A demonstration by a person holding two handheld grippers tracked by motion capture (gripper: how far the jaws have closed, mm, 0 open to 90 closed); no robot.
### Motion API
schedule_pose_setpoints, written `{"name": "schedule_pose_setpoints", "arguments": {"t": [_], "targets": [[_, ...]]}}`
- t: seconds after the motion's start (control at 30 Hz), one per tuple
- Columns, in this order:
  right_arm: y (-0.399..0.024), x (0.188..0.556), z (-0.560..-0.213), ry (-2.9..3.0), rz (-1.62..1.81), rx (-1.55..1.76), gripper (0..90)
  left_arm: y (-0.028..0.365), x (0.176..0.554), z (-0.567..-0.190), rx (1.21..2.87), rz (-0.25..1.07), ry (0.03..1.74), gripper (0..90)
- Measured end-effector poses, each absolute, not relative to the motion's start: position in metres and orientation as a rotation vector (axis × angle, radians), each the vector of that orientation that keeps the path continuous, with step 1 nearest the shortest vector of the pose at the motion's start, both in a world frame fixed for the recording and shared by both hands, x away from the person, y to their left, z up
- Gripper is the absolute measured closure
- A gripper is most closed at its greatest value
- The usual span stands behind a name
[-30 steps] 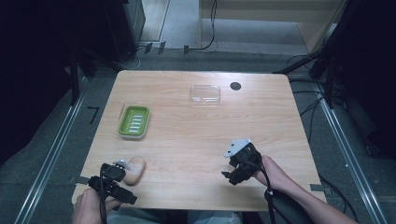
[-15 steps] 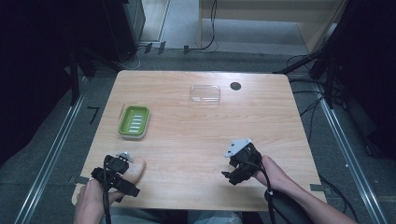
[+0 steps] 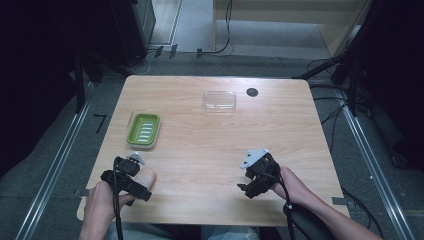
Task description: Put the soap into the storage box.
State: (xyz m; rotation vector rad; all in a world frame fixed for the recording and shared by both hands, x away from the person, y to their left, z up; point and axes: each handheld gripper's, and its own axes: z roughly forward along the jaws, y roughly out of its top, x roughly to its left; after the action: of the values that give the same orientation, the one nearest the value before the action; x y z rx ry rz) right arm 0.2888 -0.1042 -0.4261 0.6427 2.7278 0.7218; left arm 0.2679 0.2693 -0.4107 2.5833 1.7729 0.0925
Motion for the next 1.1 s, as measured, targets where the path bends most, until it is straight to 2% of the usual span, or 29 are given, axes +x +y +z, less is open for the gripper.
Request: {"name": "schedule_pose_setpoints", "arguments": {"t": [0.87,1.1], "targets": [[-0.106,0.29,-0.426,2.725,0.73,0.635,14.0,0.256,0.302,-0.44,2.586,0.068,1.809,0.0],[-0.105,0.289,-0.426,2.726,0.732,0.634,14.0,0.256,0.303,-0.446,2.568,0.067,1.821,8.4]]}}
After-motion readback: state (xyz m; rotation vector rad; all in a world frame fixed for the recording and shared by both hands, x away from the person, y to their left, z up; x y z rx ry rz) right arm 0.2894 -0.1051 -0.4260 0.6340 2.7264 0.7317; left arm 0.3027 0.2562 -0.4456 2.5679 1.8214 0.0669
